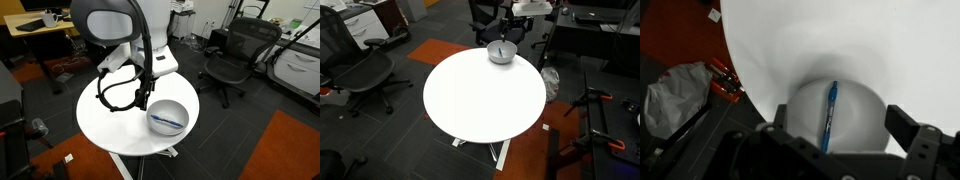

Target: Take the pen out of the bowl and put it on the table

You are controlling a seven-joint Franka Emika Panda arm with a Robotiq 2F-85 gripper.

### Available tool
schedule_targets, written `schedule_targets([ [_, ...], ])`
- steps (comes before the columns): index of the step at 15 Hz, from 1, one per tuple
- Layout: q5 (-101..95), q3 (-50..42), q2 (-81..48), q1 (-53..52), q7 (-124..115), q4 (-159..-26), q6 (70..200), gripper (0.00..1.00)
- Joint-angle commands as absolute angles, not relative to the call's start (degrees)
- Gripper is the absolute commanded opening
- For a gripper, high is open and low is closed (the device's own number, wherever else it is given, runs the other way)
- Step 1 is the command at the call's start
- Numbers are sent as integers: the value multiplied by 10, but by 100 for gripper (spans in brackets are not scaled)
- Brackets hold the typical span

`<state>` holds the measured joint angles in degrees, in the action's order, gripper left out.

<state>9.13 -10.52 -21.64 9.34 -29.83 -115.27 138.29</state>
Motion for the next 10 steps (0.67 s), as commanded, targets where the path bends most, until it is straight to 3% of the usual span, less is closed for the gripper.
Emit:
schedule_targets([
  [1, 117, -112, -261, 98, -300, -1100, 1366, 100],
  [10, 133, -122, -351, 108, -305, -1020, 1362, 100],
])
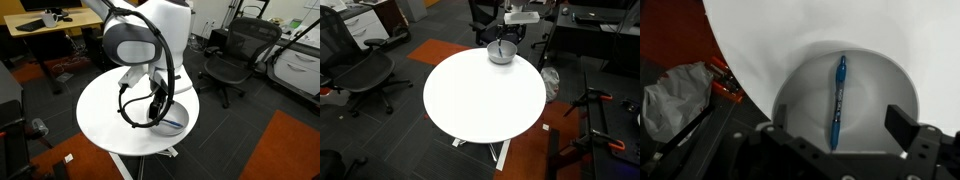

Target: Take the pen out of the bowl and put it on the table

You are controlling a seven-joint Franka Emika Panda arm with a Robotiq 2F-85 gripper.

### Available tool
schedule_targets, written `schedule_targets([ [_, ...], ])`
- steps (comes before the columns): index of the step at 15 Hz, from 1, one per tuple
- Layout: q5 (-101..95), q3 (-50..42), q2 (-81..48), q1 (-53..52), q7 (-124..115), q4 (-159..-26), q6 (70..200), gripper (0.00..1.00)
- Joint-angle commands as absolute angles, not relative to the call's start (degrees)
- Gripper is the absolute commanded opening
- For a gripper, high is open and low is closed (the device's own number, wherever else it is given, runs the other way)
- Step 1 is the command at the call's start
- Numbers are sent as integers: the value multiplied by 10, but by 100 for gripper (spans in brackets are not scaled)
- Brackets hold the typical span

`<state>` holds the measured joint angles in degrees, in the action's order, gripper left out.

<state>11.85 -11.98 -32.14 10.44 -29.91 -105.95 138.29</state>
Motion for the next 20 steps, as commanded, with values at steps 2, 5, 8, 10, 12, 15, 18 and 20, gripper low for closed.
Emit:
schedule_targets([
  [2, 134, -122, -366, 109, -307, -1007, 1360, 100],
  [5, 134, -124, -390, 107, -311, -988, 1364, 100],
  [8, 133, -126, -414, 106, -315, -967, 1365, 100],
  [10, 129, -132, -429, 102, -328, -955, 1365, 100],
  [12, 128, -134, -445, 101, -340, -942, 1364, 100],
  [15, 124, -139, -465, 98, -356, -925, 1363, 100],
  [18, 120, -142, -480, 97, -363, -908, 1361, 66],
  [20, 120, -142, -488, 98, -362, -897, 1357, 49],
])
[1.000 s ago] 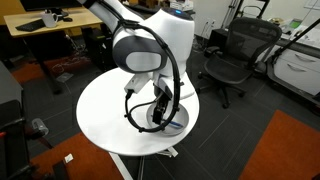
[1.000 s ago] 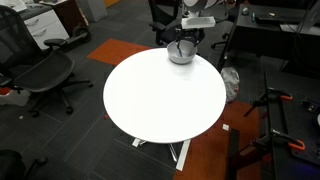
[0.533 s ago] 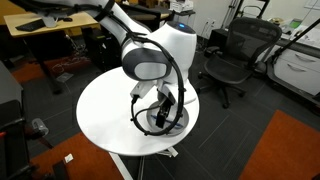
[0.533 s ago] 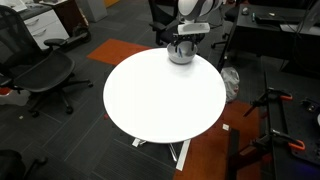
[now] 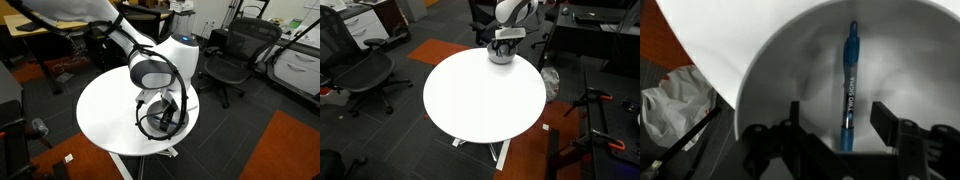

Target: Take the pen out of the bowl and put it on the table

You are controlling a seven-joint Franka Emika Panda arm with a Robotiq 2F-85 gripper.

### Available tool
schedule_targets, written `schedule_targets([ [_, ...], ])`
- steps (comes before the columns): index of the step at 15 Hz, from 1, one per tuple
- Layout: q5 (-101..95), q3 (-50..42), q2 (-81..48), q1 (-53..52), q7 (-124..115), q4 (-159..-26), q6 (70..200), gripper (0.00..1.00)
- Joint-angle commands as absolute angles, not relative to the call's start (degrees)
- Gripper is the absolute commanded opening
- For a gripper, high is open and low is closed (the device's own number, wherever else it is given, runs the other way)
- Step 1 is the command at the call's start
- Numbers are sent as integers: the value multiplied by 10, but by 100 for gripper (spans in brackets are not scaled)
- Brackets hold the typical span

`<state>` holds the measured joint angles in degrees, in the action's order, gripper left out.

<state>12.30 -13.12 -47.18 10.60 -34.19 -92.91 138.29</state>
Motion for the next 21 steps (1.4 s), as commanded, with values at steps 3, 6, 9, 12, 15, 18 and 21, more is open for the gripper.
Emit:
schedule_targets([
  [3, 119, -143, -496, 99, -362, -884, 1354, 27],
  [6, 119, -144, -501, 99, -362, -876, 1351, 5],
  [9, 118, -149, -483, 94, -366, -895, 1362, 3],
  [12, 109, -166, -442, 74, -379, -938, 1392, 3],
  [15, 100, -175, -389, 58, -381, -976, 1414, 3],
  [18, 102, -164, -335, 54, -359, -1009, 1427, 3],
  [21, 107, -149, -281, 45, -350, -1047, 1447, 3],
])
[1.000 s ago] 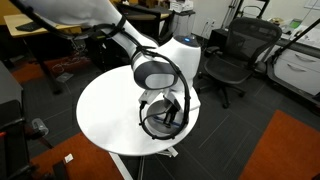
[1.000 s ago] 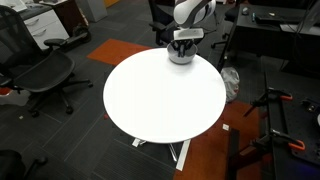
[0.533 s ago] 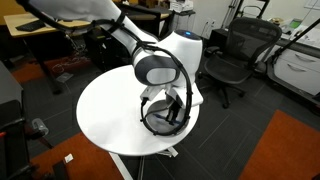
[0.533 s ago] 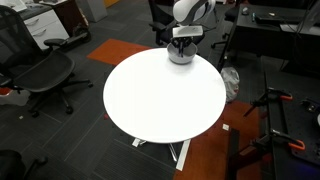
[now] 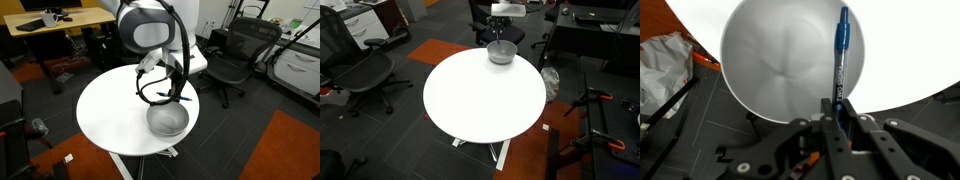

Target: Take the pen out of the bowl and put it on the table

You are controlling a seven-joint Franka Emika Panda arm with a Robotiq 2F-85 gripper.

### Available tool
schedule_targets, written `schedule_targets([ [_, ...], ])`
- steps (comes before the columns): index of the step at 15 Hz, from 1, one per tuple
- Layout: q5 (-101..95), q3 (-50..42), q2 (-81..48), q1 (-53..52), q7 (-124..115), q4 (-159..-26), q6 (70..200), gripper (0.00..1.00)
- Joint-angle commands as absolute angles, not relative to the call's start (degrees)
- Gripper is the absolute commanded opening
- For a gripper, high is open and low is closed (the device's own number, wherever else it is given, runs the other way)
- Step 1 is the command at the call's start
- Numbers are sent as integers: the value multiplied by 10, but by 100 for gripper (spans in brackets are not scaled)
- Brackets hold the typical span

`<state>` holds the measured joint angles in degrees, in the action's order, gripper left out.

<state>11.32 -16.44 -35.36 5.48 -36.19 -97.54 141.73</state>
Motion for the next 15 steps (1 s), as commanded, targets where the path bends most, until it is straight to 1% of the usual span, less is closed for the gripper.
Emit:
schedule_targets([
  [1, 110, -140, -264, 43, -345, -1061, 1453, 3],
  [7, 113, -84, -219, -7, -362, -1108, 1470, 3],
  [12, 133, -32, -233, -33, -349, -1136, 1454, 3],
  [15, 133, -22, -248, -41, -348, -1152, 1460, 3],
])
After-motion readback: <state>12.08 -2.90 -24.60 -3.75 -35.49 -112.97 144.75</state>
